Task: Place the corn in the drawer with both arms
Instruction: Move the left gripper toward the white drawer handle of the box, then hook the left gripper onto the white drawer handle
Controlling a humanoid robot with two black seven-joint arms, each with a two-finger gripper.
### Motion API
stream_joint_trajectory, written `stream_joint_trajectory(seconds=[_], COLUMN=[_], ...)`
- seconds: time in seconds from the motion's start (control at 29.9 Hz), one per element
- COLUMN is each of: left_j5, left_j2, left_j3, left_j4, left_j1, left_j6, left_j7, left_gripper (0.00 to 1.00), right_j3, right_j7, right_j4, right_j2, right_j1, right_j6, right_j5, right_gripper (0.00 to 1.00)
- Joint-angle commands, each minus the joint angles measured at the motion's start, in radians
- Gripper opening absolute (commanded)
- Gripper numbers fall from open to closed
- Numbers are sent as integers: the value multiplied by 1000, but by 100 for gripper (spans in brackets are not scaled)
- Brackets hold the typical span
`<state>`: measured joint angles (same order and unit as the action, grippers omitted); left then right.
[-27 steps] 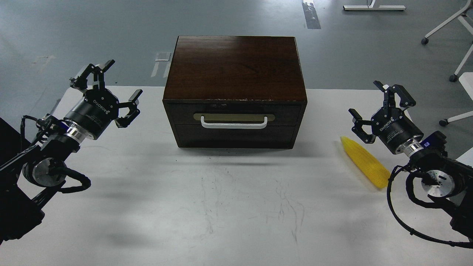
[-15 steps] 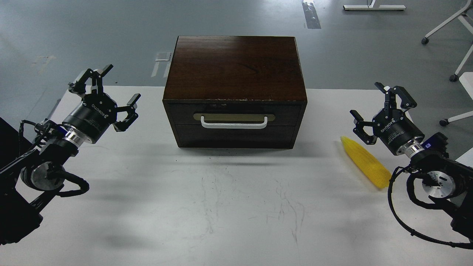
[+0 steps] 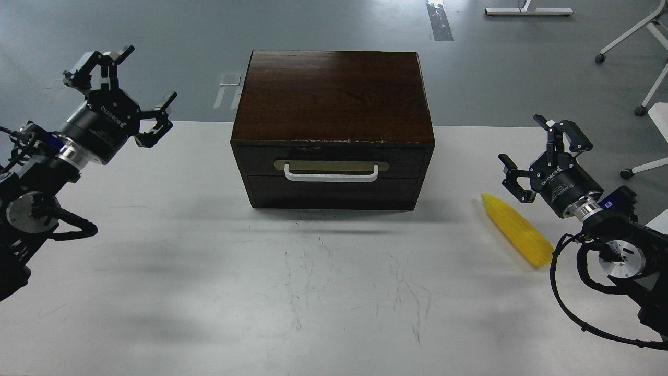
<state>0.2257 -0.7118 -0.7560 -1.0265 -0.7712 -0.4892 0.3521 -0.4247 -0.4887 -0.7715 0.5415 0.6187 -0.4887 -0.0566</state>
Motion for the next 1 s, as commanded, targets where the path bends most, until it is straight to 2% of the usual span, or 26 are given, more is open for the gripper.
stream_joint_trajectory(seconds=[0.0, 0.03, 0.1, 0.17, 0.3, 0.33, 0.47, 0.5, 0.67, 0.8, 0.97], left_j5=[223, 365, 558, 680, 1028, 1029, 1295, 1346, 1524, 1675, 1738], left_j2=[-8, -5, 3, 12, 54, 54, 57, 57, 92, 172, 247], left_j3=[32, 44, 49, 47, 92, 92, 301, 378, 527, 558, 713], left_j4=[-4, -4, -9, -20, -136, -136, -335, -399, -543, -537, -517], left_j1=[-193, -279, -363, -408, -522, -522, -612, -637, -675, -691, -757], left_j6=[1, 1, 1, 1, 1, 1, 1, 1, 1, 1, 1], left_j7=[-1, 2, 10, 18, 86, 87, 137, 137, 137, 137, 137], left_gripper=[98, 98, 98, 98, 98, 98, 98, 98, 98, 98, 98], right_j3=[0, 0, 0, -2, -2, -2, -3, -3, -3, -3, -2], right_j7=[0, 0, 0, 0, 0, 0, 0, 0, 0, 0, 0], right_j4=[1, 1, 1, 1, 1, 1, 1, 0, 0, 0, 0], right_j2=[-3, -3, -3, -3, -3, -3, -3, -3, -3, -3, -3], right_j1=[0, 1, 3, 1, 3, 3, 3, 3, 3, 0, 0], right_j6=[0, 0, 0, 0, 0, 0, 0, 0, 0, 0, 0], right_j5=[0, 0, 0, 0, 0, 0, 0, 0, 0, 0, 0], right_gripper=[100, 100, 100, 100, 100, 100, 100, 100, 100, 100, 100])
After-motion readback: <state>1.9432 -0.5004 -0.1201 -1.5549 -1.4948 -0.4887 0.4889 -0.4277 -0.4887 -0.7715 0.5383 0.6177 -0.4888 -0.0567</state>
